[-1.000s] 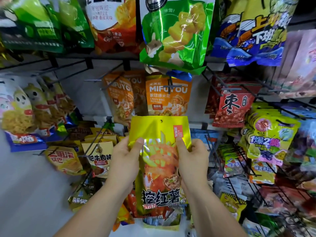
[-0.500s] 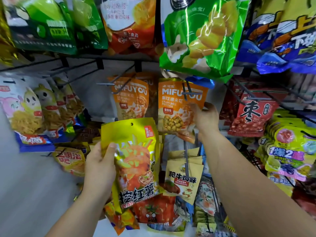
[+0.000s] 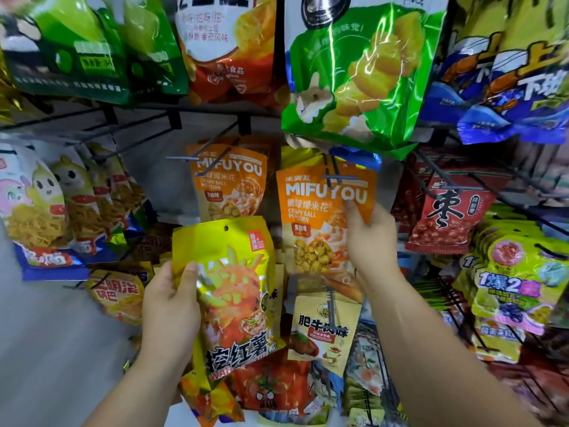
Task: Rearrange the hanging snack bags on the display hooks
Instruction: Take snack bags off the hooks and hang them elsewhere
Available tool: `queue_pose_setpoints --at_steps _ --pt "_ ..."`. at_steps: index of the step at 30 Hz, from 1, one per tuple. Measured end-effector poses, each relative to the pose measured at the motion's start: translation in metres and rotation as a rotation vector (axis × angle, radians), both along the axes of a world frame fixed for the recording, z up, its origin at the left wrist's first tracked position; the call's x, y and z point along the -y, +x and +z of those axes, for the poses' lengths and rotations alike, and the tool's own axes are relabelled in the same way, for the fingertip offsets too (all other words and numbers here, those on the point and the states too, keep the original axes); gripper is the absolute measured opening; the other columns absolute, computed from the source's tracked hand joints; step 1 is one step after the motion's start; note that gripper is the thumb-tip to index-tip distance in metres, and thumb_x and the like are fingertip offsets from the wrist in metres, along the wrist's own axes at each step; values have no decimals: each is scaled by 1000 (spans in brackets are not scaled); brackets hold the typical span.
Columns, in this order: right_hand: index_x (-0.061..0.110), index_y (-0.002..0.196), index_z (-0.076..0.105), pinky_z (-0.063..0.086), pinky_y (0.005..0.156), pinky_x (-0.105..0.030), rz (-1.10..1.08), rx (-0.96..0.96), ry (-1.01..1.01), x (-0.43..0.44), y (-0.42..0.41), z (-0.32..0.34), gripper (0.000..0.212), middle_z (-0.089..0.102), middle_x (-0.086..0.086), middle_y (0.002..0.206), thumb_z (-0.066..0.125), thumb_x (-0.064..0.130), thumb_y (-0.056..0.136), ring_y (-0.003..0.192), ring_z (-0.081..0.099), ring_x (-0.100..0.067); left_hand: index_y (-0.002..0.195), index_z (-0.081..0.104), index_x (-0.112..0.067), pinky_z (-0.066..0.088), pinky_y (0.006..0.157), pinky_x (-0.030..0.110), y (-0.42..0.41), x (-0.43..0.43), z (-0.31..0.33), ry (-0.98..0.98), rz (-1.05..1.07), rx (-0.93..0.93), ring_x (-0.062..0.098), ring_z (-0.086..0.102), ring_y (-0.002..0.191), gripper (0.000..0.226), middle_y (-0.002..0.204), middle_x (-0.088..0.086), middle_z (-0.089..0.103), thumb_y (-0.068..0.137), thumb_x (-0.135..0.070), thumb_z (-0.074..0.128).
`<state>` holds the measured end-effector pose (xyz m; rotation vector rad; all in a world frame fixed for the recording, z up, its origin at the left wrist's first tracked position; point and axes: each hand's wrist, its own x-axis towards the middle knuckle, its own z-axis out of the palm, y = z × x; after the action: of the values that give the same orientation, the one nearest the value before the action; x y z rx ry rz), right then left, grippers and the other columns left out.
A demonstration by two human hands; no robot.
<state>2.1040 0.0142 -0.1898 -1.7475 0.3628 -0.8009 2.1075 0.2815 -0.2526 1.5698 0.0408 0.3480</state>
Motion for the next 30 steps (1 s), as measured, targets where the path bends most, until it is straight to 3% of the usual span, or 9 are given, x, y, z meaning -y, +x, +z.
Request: queue_pose_setpoints --at_steps 5,8,14,18,23,25,28,30 --pt "24 98 71 62 81 -55 7 -18 26 -11 -33 1 31 78 2 93 55 51 97 86 76 -21 99 71 -28 59 82 48 -1 -9 -1 -8 32 3 23 73 94 21 98 -1 78 108 -34 53" --pt "23 96 71 62 83 -53 -8 -10 24 -19 -53 4 23 78 5 93 57 39 104 87 76 -16 100 70 -22 58 80 44 -2 -12 0 12 42 32 25 72 94 21 95 -1 77 108 -32 53" --pt "28 93 74 63 84 -51 20 6 89 -38 -85 10 21 80 7 93 58 31 106 86 78 -16 100 72 -28 59 87 55 3 -14 0 -3 -11 52 27 73 96 20 99 -1 78 107 -33 55" --pt "23 90 74 62 82 -52 -1 -40 22 -58 -89 7 23 80 6 89 58 32 105 82 77 -16 99 71 -30 58 85 63 16 -31 -1 41 -12 54 30 72 91 21 95 0 77 104 -42 54" --pt "12 89 70 60 76 -58 -41 -54 -41 -93 -61 10 30 77 -8 83 58 33 105 78 74 -30 91 65 -24 56 77 48 29 -70 6 140 29 82 25 68 84 22 87 0 72 108 -32 53" --pt "16 92 72 61 75 -55 -21 -44 -56 -113 -45 13 25 78 -3 84 58 33 105 78 75 -24 91 63 -24 51 75 42 32 -90 10 193 42 115 20 65 84 23 86 -5 69 107 -38 53" --pt "23 94 72 63 76 -51 41 -12 -36 -147 -22 18 20 79 5 87 59 33 105 80 76 -16 95 63 -19 51 82 51 40 -121 18 292 105 155 31 63 89 36 86 -7 66 97 -51 47" --pt "26 91 71 64 78 -49 62 5 6 -167 -9 21 18 79 9 87 59 28 105 80 76 -13 90 63 -31 50 79 42 44 -137 23 258 104 161 18 65 86 26 78 -14 66 94 -51 46"
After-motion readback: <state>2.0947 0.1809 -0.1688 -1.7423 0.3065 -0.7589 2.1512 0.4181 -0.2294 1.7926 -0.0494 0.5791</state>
